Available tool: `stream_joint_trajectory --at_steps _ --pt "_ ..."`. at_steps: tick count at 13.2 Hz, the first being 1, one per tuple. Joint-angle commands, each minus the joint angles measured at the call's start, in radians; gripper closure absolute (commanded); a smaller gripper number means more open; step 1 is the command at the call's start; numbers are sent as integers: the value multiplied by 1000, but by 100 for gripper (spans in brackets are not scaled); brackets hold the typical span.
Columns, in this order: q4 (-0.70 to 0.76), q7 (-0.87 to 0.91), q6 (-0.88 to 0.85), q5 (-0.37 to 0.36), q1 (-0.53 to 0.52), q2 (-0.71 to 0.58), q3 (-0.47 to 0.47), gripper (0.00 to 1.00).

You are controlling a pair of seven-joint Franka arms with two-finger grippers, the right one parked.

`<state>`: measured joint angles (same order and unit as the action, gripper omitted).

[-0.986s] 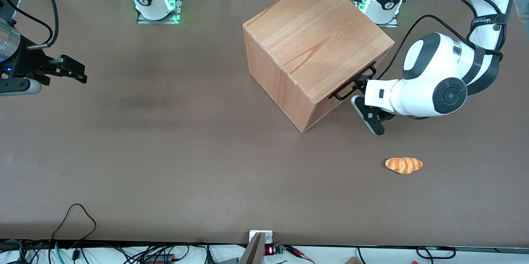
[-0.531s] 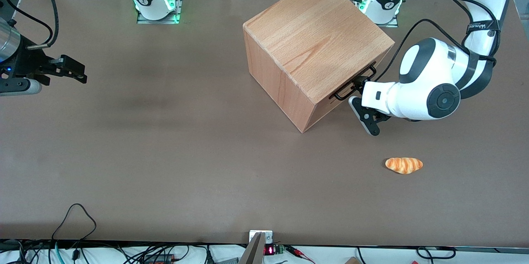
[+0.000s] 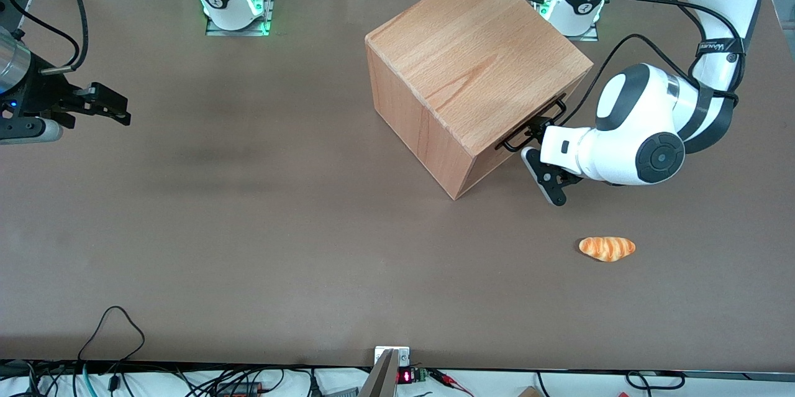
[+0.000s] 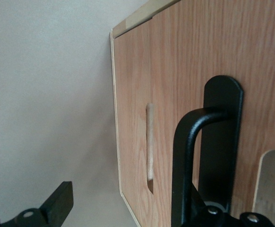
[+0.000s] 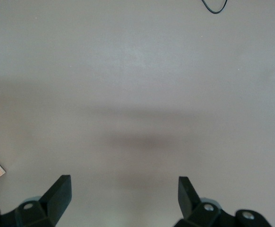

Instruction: Open top drawer with left arm

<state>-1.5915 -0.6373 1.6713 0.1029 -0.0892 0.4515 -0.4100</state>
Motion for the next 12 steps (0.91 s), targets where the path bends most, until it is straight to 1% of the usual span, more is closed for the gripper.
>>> stream_joint_trajectory --at_steps 1,6,12 --pt "-1 -30 31 1 -11 18 0 0" --pt "11 -39 42 -3 -18 18 8 0" --pt "30 -88 64 -3 -70 24 10 0"
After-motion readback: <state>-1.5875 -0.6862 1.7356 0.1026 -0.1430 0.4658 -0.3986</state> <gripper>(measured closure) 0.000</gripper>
